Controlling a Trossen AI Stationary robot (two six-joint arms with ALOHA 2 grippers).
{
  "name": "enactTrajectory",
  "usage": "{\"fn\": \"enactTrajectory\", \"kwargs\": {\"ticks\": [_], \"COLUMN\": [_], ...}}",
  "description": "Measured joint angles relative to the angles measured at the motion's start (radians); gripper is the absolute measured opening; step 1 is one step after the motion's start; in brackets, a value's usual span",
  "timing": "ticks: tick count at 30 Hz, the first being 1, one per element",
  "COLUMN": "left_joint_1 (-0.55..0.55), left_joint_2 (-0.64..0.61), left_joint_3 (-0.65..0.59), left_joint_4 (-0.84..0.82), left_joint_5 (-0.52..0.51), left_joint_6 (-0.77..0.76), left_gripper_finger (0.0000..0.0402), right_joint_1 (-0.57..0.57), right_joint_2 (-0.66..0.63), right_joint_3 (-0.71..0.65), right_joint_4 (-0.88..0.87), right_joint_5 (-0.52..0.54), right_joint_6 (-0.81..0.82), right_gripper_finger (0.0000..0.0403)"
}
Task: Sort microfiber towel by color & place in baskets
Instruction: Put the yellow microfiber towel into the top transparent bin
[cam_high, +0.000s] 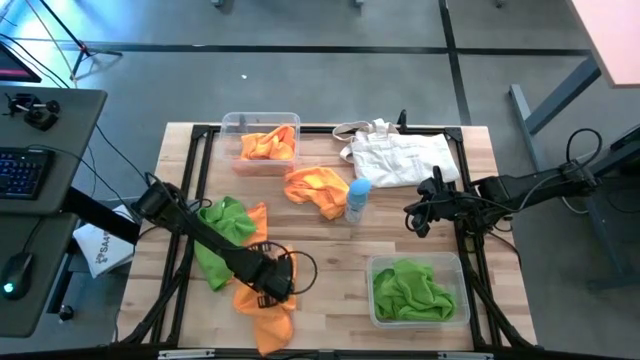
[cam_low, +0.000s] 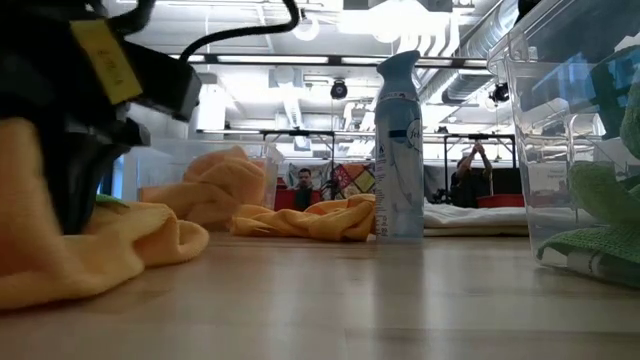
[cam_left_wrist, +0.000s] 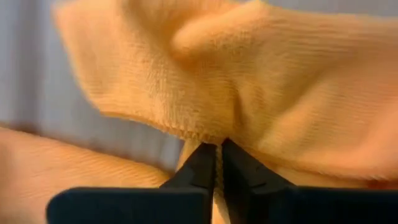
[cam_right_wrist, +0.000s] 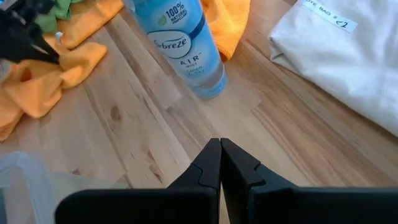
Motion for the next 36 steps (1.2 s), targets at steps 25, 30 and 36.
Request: {"fn": "enactTrajectory", "kwargs": {"ticks": [25,30,36], "left_joint_1": [0.150,0.245,0.411], "left_joint_2": [-0.718,-0.784,-0.824], "left_joint_3": [0.095,0.155,0.203], "left_joint_4": [0.054,0.113,0.244], "left_joint_5": [-0.660,-0.786,-0.810], "left_joint_6": [0.417,0.503,0.656], "left_gripper_finger": [0.0000,0.0000,0.0000], "right_joint_1": [0.000,0.000,0.000], "right_joint_2": [0.000,0.000,0.000], "right_joint_3": [0.000,0.000,0.000], "right_joint_4": [0.000,0.000,0.000], "right_joint_5": [0.001,0.002,0.003], "right_joint_6": [-0.003,0.000,0.007], "right_gripper_finger": [0.0000,0.0000,0.0000]}}
